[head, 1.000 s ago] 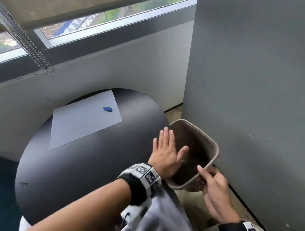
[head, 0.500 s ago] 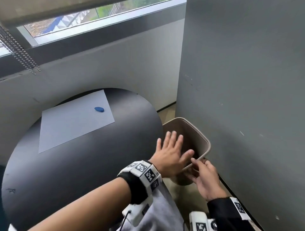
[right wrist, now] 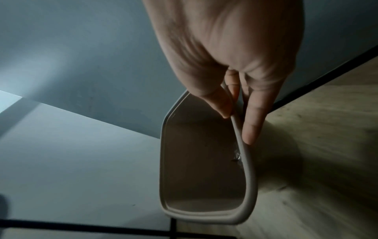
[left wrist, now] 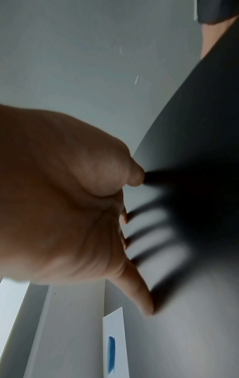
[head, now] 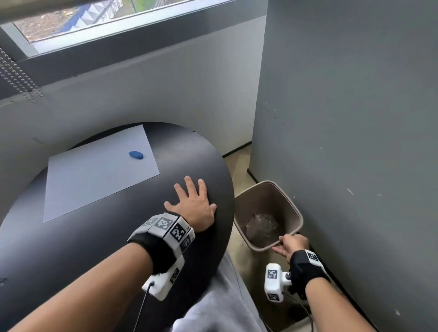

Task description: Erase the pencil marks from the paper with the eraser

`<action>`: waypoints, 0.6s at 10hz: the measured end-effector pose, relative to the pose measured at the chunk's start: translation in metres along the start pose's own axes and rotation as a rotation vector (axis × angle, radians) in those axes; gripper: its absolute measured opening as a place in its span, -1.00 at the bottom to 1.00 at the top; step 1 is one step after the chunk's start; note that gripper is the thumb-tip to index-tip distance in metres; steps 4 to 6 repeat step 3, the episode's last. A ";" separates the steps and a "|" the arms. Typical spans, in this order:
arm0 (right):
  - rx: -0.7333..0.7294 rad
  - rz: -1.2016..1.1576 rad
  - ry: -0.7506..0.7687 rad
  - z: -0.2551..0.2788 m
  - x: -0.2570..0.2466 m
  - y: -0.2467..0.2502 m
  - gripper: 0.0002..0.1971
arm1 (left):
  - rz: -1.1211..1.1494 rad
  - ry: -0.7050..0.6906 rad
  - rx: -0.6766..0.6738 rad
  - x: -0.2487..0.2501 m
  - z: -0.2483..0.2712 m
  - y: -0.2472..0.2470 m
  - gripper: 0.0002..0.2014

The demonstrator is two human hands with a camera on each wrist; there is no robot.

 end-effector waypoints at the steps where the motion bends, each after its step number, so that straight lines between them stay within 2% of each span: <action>1: -0.008 0.001 -0.039 -0.010 0.008 -0.004 -0.75 | 0.001 0.000 0.013 -0.001 0.000 -0.003 -0.30; 2: 0.003 -0.004 -0.040 -0.011 0.009 -0.005 -0.80 | 0.008 0.015 0.014 -0.002 -0.002 -0.002 -0.30; 3: 0.128 0.024 -0.017 -0.024 0.012 0.010 -0.69 | 0.047 -0.026 0.013 -0.002 -0.002 0.001 -0.27; 6: 0.128 0.024 -0.017 -0.024 0.012 0.010 -0.69 | 0.047 -0.026 0.013 -0.002 -0.002 0.001 -0.27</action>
Point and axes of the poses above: each hand's wrist, its own z-axis away from the middle knuckle, its own y-axis out of the back of the hand, x = y × z, the point moved 6 cm from there along -z, towards the middle knuckle, and after that the axes turned 7 degrees about -y, right-handed, at the moved point
